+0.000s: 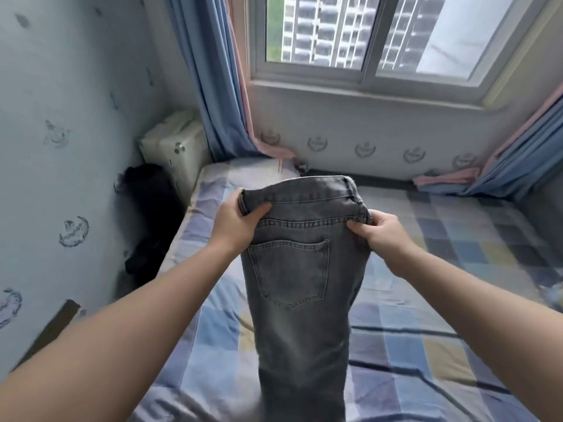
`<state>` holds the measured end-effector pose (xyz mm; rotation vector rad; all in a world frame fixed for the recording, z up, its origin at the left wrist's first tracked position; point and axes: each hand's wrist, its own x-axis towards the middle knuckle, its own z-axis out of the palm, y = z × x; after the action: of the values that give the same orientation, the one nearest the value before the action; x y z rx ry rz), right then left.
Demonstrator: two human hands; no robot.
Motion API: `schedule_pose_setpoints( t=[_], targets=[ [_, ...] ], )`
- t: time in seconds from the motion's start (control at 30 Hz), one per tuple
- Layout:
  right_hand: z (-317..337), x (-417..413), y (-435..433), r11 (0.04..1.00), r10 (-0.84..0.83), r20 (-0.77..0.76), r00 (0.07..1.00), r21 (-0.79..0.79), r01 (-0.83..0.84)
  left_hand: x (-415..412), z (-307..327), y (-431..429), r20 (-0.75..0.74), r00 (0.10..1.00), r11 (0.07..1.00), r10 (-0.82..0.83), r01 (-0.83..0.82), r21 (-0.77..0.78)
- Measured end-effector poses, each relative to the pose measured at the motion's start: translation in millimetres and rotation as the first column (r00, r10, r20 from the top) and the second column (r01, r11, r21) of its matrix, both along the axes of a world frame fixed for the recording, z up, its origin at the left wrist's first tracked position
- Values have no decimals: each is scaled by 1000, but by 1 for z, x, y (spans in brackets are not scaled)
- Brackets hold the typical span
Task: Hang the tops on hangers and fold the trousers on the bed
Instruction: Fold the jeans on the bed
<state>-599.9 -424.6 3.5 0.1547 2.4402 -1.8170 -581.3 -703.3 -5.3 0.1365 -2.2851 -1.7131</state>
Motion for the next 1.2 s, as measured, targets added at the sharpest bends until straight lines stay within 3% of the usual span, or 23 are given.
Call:
schedule_pose_setpoints(
  t=[0.17, 0.33, 0.4, 0.47, 0.53, 0.73, 0.83, 0.97, 1.1, 1.2],
  targets=[
    [-90, -106, -37, 995, -67, 70, 995, 78, 62, -111, -93, -28, 137, 990, 999, 20, -24, 25],
    [-194, -191, -60, 983, -100, 92, 991, 163, 84, -191, -194, -44, 255, 963, 996, 84, -75, -45],
    [-240, -216, -63, 971, -110, 97, 989, 221, 87, -214, -237, -46, 299, 946, 983, 121, -72, -170],
    [-284, -238, -63, 956, -124, 111, 986, 279, 89, -233, -279, -46, 311, 931, 913, 190, -51, -405],
    [-329, -259, -61, 934, -118, 107, 987, 351, 73, -253, -318, -45, 324, 914, 861, 242, -49, -506],
    [-450, -318, -64, 867, -144, 46, 989, 487, 103, -307, -430, -33, 347, 873, 834, 343, -113, -540],
    [-495, -350, -75, 937, -148, 118, 982, 336, 101, -322, -486, -27, 326, 904, 885, 277, -108, -453],
    [-552, -360, -87, 917, -33, 126, 991, 397, -20, -315, -549, -11, 380, 913, 869, 148, 64, -491],
    [-593, -336, -92, 814, 200, 157, 967, 523, -254, -293, -589, 6, 446, 882, 756, 155, 185, -628],
    [-600, -314, -86, 730, 277, 151, 949, 609, -310, -269, -598, 14, 437, 888, 678, 144, 233, -697]
  ],
)
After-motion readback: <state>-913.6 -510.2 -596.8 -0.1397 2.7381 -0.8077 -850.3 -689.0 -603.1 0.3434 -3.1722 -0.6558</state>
